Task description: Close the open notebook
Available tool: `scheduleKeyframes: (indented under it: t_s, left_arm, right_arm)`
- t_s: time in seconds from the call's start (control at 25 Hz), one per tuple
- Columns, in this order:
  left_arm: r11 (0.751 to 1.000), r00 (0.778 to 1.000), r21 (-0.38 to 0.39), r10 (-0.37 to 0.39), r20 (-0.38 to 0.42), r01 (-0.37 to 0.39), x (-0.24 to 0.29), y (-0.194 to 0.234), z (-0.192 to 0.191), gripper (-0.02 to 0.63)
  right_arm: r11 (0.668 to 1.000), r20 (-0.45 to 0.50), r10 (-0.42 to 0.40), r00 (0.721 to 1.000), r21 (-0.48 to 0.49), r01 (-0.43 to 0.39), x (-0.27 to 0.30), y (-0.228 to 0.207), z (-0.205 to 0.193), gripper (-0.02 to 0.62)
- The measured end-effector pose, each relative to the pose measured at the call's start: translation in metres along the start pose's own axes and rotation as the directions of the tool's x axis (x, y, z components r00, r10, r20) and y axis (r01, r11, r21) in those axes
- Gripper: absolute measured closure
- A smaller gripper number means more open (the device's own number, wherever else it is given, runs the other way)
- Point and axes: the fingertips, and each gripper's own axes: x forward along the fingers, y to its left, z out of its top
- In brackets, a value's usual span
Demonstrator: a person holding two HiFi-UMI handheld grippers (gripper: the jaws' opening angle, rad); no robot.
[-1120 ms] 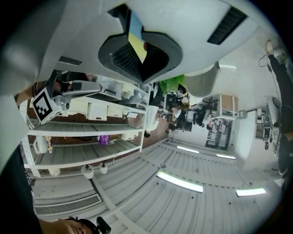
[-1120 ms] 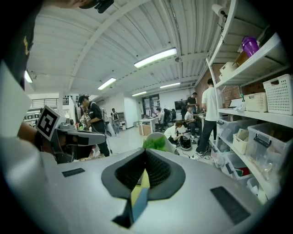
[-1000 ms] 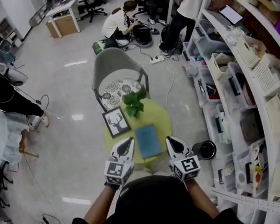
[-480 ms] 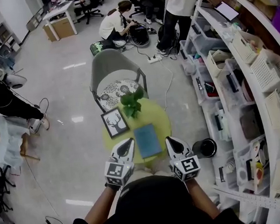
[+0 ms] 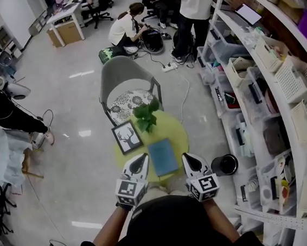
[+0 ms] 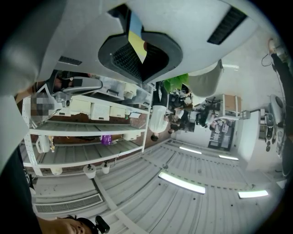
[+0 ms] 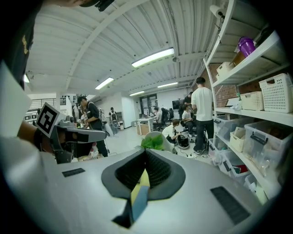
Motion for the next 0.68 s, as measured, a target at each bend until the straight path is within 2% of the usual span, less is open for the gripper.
scheduleKeyframes:
  t_s: [0.28, 0.68]
  left_arm:
    - [1.0, 1.0, -0.005, 0.027, 0.013, -0.027, -0.004, 0.009, -0.006, 0.588]
    - [0.999, 0.999, -0.026, 0.025, -0.024, -0.025, -0.009, 0.013, -0.015, 0.588]
  right_arm:
    - [0.999, -0.007, 0.033, 0.999, -0.01, -0.033, 0.013, 0.011, 0.001, 0.594]
    - [1.0, -0.051, 0.011, 0.999, 0.008, -0.011, 0.007, 0.007, -0.012, 0.594]
